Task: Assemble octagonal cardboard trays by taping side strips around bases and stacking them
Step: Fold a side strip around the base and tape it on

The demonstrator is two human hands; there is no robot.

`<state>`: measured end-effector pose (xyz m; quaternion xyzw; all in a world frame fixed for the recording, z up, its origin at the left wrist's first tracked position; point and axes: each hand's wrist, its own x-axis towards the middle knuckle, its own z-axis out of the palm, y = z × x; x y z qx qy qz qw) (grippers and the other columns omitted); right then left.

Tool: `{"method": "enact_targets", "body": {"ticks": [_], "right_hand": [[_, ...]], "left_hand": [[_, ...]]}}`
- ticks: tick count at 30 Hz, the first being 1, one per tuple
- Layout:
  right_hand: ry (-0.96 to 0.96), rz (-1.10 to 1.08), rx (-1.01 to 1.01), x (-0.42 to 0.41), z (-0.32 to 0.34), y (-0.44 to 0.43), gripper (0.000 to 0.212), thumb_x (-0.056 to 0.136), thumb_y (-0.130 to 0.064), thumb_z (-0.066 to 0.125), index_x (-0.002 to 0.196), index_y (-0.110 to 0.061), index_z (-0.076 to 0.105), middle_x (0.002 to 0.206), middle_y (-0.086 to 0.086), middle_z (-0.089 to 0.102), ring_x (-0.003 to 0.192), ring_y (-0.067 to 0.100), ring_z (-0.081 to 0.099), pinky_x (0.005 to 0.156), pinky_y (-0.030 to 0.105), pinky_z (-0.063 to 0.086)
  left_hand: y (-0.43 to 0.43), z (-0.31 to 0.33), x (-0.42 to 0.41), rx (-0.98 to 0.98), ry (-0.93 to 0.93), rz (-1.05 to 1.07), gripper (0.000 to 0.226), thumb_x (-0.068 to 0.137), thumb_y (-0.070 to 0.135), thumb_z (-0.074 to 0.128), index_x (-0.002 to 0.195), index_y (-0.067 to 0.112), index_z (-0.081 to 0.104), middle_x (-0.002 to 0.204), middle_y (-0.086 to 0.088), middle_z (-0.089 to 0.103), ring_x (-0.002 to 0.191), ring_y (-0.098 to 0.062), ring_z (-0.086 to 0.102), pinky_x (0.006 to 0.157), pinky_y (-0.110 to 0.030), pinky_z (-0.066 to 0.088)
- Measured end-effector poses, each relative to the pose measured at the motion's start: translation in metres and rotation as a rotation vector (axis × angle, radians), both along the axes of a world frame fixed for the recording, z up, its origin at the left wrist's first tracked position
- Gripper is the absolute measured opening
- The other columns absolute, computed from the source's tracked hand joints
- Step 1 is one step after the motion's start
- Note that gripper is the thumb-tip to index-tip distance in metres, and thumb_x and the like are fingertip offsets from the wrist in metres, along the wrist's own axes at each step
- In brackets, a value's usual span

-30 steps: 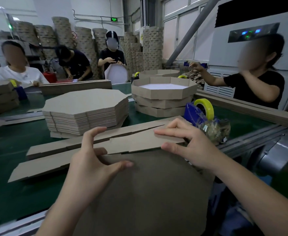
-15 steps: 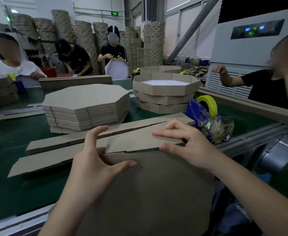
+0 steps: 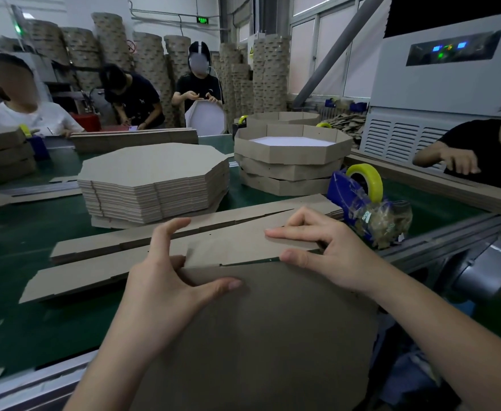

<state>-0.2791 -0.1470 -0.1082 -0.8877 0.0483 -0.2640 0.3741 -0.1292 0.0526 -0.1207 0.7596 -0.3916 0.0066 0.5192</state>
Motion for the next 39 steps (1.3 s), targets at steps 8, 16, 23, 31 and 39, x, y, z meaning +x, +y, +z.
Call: {"method": "enact_targets", "body": {"ticks": [8,16,23,31,39], "right_hand": [[0.106,0.068,-0.03,0.003,0.001,-0.003,0.052,0.073,-0.043,0.071,0.123,-0.034,0.062,0.102,-0.002,0.053,0.102,0.007,0.053,0.097,0.023,0.043],[0.18,0.124,-0.036,0.004,0.005,-0.009,0.054,0.074,-0.04,0.073,0.126,-0.033,0.06,0.107,-0.003,0.053,0.108,0.007,0.053,0.101,0.021,0.04],[0.174,0.118,-0.027,0.003,0.001,-0.009,0.052,0.076,-0.04,0.071,0.126,-0.035,0.059,0.108,-0.002,0.053,0.108,0.007,0.052,0.1,0.02,0.04],[0.152,0.151,0.033,-0.004,-0.005,-0.012,0.049,0.077,-0.034,0.071,0.125,-0.031,0.061,0.109,0.002,0.053,0.108,0.008,0.052,0.099,0.019,0.04],[0.131,0.119,0.065,-0.011,-0.016,-0.018,0.049,0.082,-0.017,0.074,0.129,-0.023,0.06,0.113,0.002,0.053,0.113,0.006,0.051,0.103,0.017,0.038]], "left_hand": [[0.001,-0.002,0.003,0.016,-0.016,-0.027,0.086,0.03,0.065,0.079,0.106,0.063,0.039,0.078,0.018,0.062,0.074,0.012,0.057,0.055,-0.001,0.04],[0.004,-0.001,0.003,0.061,-0.09,-0.048,0.074,0.035,0.071,0.072,0.105,0.063,0.046,0.073,0.014,0.062,0.072,0.006,0.056,0.058,-0.004,0.041],[0.009,0.002,0.003,0.275,-0.341,-0.088,0.05,0.067,0.079,0.043,0.116,0.068,0.048,0.114,0.016,0.036,0.109,-0.008,0.04,0.095,-0.027,0.041],[-0.015,0.033,-0.001,0.528,-0.558,-0.386,0.045,0.086,0.074,0.022,0.125,0.065,0.043,0.121,0.024,0.049,0.111,0.003,0.047,0.097,-0.031,0.042],[-0.026,0.021,-0.012,0.5,-0.709,-0.289,0.053,0.078,0.071,0.009,0.125,0.072,0.032,0.109,0.017,0.048,0.103,-0.007,0.048,0.077,-0.025,0.041]]}}
